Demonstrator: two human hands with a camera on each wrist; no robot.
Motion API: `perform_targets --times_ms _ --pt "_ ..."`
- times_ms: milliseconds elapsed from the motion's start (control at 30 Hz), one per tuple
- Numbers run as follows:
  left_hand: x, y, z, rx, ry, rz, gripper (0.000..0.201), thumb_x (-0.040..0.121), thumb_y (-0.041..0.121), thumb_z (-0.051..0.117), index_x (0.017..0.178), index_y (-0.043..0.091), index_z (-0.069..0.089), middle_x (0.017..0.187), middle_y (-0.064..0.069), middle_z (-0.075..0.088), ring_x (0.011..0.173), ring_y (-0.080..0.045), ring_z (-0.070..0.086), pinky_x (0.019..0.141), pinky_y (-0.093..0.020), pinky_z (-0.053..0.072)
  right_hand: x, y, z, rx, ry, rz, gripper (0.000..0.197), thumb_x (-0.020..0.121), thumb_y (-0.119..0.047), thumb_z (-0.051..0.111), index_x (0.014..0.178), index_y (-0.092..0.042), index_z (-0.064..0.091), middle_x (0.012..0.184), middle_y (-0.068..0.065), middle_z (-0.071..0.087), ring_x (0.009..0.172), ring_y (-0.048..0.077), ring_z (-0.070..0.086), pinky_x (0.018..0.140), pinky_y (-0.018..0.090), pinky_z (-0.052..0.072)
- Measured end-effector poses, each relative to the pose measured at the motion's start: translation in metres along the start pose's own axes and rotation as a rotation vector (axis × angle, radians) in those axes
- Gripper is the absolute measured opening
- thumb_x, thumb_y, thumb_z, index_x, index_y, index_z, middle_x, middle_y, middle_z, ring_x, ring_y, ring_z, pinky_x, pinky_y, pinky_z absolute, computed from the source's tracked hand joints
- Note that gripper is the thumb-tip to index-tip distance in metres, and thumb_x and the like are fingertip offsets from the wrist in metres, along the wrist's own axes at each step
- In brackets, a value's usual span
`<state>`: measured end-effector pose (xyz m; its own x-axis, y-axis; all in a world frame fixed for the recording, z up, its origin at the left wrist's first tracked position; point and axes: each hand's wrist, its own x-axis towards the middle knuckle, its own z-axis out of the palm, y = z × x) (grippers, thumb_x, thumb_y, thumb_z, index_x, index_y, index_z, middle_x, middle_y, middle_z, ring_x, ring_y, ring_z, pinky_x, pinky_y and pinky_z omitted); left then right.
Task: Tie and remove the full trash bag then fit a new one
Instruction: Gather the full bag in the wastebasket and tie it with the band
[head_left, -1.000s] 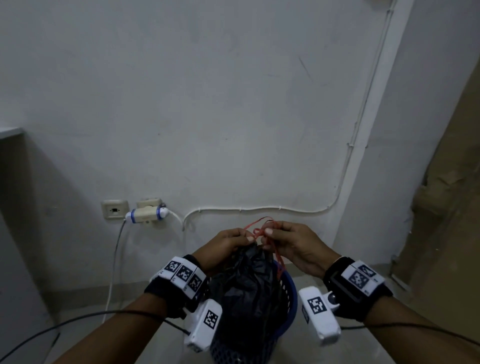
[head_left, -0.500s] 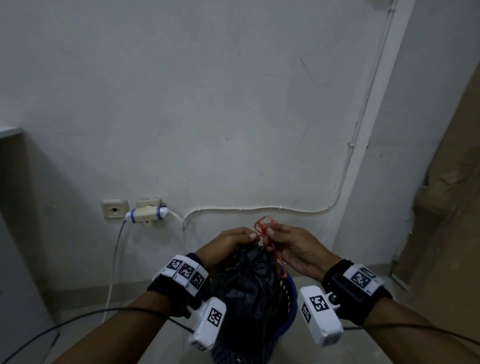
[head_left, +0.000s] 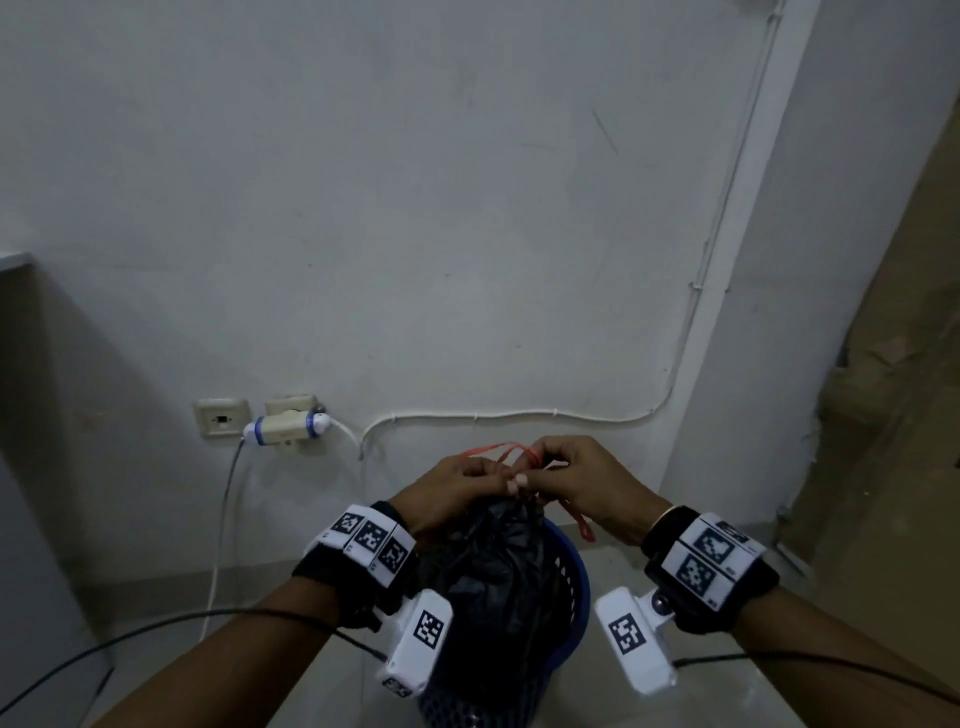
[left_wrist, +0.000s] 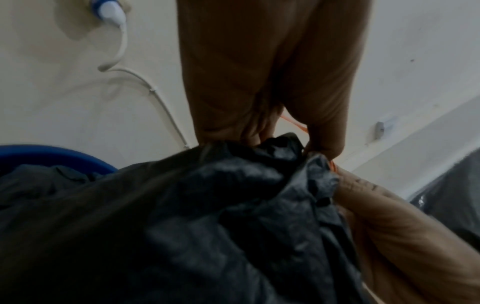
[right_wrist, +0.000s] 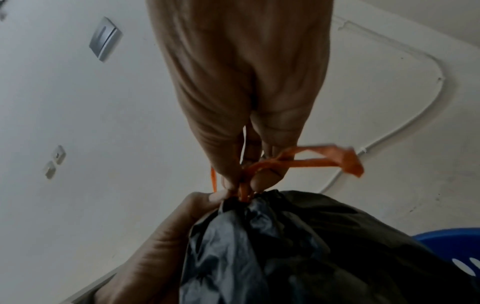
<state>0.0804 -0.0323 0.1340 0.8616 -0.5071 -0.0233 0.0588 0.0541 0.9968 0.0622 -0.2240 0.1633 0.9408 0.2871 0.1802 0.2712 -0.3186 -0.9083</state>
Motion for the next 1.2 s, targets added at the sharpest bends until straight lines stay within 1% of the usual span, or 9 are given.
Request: perform_targets --times_ms 200,300,433,533,600,800,900,1033,1200 --pt "0.001 0.000 0.001 0.091 0.064 0.118 0.017 0.075 0.006 0.077 0.084 0.009 0.063 0.090 -0.015 0.067 0.087 -0.027 0.062 0.089 -0.043 0.049 0.002 0.003 0.005 -0.196 0.090 -0.028 0.010 0.078 -0.013 0.074 0.084 -0.014 0.066 0.075 0.003 0.068 0.069 0.016 0.064 0.067 0.038 0.054" --pt "0.000 -0.003 0.001 0.140 0.043 0.135 0.019 0.073 0.016 0.080 0.084 0.013 0.064 0.088 -0.009 0.067 0.086 -0.023 0.063 0.091 -0.044 0.050 0.002 0.001 0.006 -0.372 0.133 -0.064 0.015 0.078 -0.014 0.072 0.086 -0.017 0.061 0.073 -0.005 0.062 0.064 0.005 0.056 0.060 0.023 0.046" --pt "0.000 -0.003 0.000 0.036 0.020 0.041 0.033 0.079 0.031 0.076 0.099 0.005 0.071 0.110 -0.023 0.067 0.103 -0.038 0.063 0.103 -0.053 0.045 0.000 0.001 0.008 -0.411 0.222 -0.176 0.016 0.080 -0.011 0.070 0.074 -0.018 0.057 0.064 -0.008 0.056 0.058 0.000 0.049 0.055 0.013 0.036" --pt "0.002 -0.005 0.001 -0.074 0.063 -0.108 0.050 0.085 0.045 0.064 0.112 0.003 0.069 0.109 -0.023 0.063 0.097 -0.035 0.054 0.087 -0.043 0.044 0.002 0.005 0.010 -0.321 0.284 -0.224 0.027 0.082 -0.009 0.070 0.067 -0.020 0.051 0.060 -0.009 0.052 0.058 0.002 0.046 0.057 0.019 0.038" --pt "0.005 -0.004 0.003 -0.141 0.123 -0.127 0.064 0.076 0.048 0.067 0.116 -0.002 0.065 0.104 -0.021 0.058 0.095 -0.033 0.048 0.079 -0.041 0.040 0.004 0.007 0.013 -0.261 0.282 -0.239 0.026 0.081 -0.009 0.072 0.066 -0.020 0.054 0.061 -0.008 0.055 0.060 0.005 0.050 0.059 0.023 0.041" --pt "0.015 -0.011 -0.002 -0.296 0.162 -0.189 0.080 0.065 0.035 0.082 0.125 -0.008 0.052 0.113 -0.012 0.047 0.098 -0.030 0.043 0.082 -0.042 0.035 0.009 0.001 0.015 -0.137 0.317 -0.209 0.016 0.079 -0.005 0.076 0.068 -0.015 0.069 0.065 -0.003 0.068 0.062 0.005 0.060 0.060 0.023 0.048" --pt "0.014 -0.009 -0.002 -0.372 0.156 -0.182 0.066 0.076 0.023 0.073 0.132 -0.003 0.049 0.110 -0.015 0.046 0.086 -0.024 0.051 0.078 -0.034 0.042 0.012 0.001 0.016 -0.090 0.328 -0.191 0.015 0.079 -0.007 0.077 0.068 -0.016 0.071 0.065 -0.002 0.069 0.062 0.006 0.061 0.060 0.026 0.050" --pt "0.009 -0.005 0.000 -0.344 0.099 -0.065 0.034 0.092 0.008 0.057 0.125 0.003 0.061 0.117 -0.018 0.063 0.106 -0.030 0.060 0.098 -0.042 0.046 0.010 0.001 0.016 -0.063 0.334 -0.176 0.017 0.078 -0.007 0.077 0.066 -0.017 0.071 0.063 -0.005 0.068 0.061 0.005 0.060 0.060 0.025 0.049" --pt "0.006 -0.001 -0.001 -0.092 0.249 0.057 0.022 0.093 0.009 0.059 0.111 -0.002 0.066 0.103 -0.018 0.071 0.089 -0.025 0.070 0.073 -0.031 0.055 0.008 0.000 0.015 0.068 0.311 -0.130 0.013 0.079 -0.005 0.077 0.071 -0.015 0.075 0.071 0.003 0.074 0.070 0.014 0.067 0.069 0.035 0.055"
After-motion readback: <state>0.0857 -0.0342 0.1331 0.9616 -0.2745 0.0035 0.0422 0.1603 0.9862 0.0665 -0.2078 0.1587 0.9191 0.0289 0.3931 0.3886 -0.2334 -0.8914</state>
